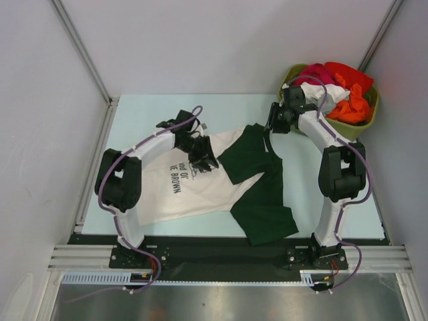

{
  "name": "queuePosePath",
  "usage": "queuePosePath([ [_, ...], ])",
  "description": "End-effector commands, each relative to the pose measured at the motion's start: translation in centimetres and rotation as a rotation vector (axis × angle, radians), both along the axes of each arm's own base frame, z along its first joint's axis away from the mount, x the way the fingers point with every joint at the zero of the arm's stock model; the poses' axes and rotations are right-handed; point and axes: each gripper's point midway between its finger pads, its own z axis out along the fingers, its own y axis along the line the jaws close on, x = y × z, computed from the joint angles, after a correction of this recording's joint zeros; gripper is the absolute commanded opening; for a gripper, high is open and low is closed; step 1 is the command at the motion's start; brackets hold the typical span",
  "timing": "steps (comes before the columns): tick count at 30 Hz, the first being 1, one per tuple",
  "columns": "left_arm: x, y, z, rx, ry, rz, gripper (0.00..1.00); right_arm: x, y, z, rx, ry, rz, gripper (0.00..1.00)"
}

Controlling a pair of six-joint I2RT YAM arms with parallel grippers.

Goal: Fold and stack the t-shirts
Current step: Fold the tshirt

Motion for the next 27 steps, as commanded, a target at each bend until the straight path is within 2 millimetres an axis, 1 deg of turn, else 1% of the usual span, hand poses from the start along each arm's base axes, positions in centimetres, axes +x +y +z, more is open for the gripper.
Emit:
queuePosePath([
  [1,3.6,5.3,2.3,0.109,-0.158,0.095,0.47,3.9,-0.6,0.9,-0.033,-0.125,-0.018,0.45],
  [2,4.0,6.6,1.8,0.133,-0.153,0.131,0.48,4.4,-0.6,1.2,-0.038,-0.143,-0.011,0.45],
  [3,5.1,9.0,1.9,0.154,-0.162,0.193,0.49,4.6,-0.5,0.9,-0.039,-0.142,-0.006,0.45],
  [4,5.9,10.9,1.3,0.206,-0.173,0.237,0.49,4.9,-0.2,0.9,-0.039,-0.149,-0.003,0.45],
  [5,6.4,12.3,1.0,0.230,-0.177,0.263,0.49,5.1,0.2,1.2,-0.034,-0.159,0.007,0.45],
  [6,7.2,14.6,0.8,0.252,-0.174,0.313,0.49,5.3,0.2,0.9,-0.036,-0.151,0.005,0.46],
  [7,7.6,15.8,0.2,0.278,-0.164,0.336,0.50,5.1,0.4,0.7,-0.041,-0.142,0.011,0.46],
  [9,8.6,19.2,-0.3,0.349,-0.176,0.398,0.54,5.4,0.7,0.8,-0.046,-0.147,0.017,0.47],
  [10,8.9,20.3,-0.7,0.378,-0.176,0.412,0.57,5.5,0.8,0.7,-0.044,-0.143,0.018,0.47],
  [11,9.3,21.4,-0.8,0.408,-0.183,0.436,0.57,5.6,0.9,0.9,-0.042,-0.146,0.021,0.47],
  [12,9.6,23.6,-0.9,0.421,-0.172,0.486,0.57,5.7,1.2,1.0,-0.039,-0.148,0.024,0.47],
  [13,9.7,24.6,-1.0,0.431,-0.167,0.506,0.60,5.9,1.3,0.9,-0.036,-0.144,0.023,0.47],
  [14,10.1,25.5,-1.1,0.440,-0.170,0.517,0.60,6.0,1.2,0.7,-0.041,-0.139,0.015,0.47],
  [15,10.2,26.9,-1.1,0.447,-0.162,0.544,0.61,6.1,1.0,0.4,-0.044,-0.132,0.007,0.47],
  [16,10.4,27.3,-1.0,0.444,-0.164,0.551,0.61,6.2,0.7,0.2,-0.045,-0.122,-0.009,0.47],
  [17,10.9,27.7,-1.0,0.445,-0.171,0.548,0.61,6.4,0.0,-0.6,-0.053,-0.108,-0.030,0.47],
  [19,11.0,27.8,-1.2,0.425,-0.156,0.548,0.60,6.7,-0.9,-1.2,-0.066,-0.102,-0.052,0.45],
  [20,10.9,27.5,-1.6,0.406,-0.138,0.546,0.60,6.9,-1.3,-1.9,-0.077,-0.095,-0.060,0.45],
  [21,10.8,27.0,-1.8,0.383,-0.127,0.542,0.59,7.3,-1.7,-2.0,-0.088,-0.111,-0.064,0.45],
  [23,10.3,26.5,-2.4,0.361,-0.094,0.554,0.58,8.1,-3.1,-2.9,-0.152,-0.117,-0.090,0.45],
  [24,10.3,26.2,-2.2,0.340,-0.100,0.555,0.58,8.4,-3.7,-3.3,-0.170,-0.116,-0.100,0.45],
  [26,10.0,26.0,-2.2,0.329,-0.093,0.558,0.58,9.8,-4.7,-3.6,-0.202,-0.137,-0.117,0.45],
  [27,9.9,25.8,-1.8,0.324,-0.103,0.555,0.58,10.5,-5.1,-3.5,-0.210,-0.152,-0.127,0.45],
])
